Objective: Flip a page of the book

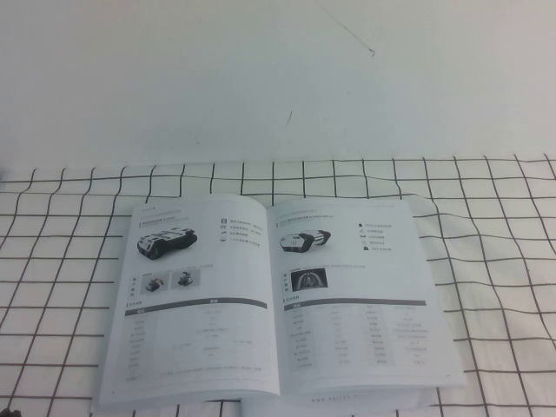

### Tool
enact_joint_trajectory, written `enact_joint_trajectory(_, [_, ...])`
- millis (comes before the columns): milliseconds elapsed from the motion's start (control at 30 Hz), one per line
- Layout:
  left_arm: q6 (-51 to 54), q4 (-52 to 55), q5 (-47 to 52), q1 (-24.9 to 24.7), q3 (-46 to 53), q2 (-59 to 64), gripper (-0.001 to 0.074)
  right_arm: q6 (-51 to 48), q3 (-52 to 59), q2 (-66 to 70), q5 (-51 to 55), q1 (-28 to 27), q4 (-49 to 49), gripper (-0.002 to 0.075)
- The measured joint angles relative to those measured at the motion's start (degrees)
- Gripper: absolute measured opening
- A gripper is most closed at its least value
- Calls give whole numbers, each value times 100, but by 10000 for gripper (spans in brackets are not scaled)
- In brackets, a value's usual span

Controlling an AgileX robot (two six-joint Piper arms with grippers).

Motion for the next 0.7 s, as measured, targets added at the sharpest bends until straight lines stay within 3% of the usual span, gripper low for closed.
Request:
enact_joint_trajectory(367, [23,0,9,0,0,-9,-2,354,1380,-698,-1504,-2329,11,-1])
enact_joint_trajectory(500, [11,0,9,0,0,-9,-2,431,1723,-698,-1756,-2489,-39,-1])
enact_joint_trajectory(700, [2,0,9,0,0,-9,-2,465,1955,-698,-1585,-2170,-112,-1])
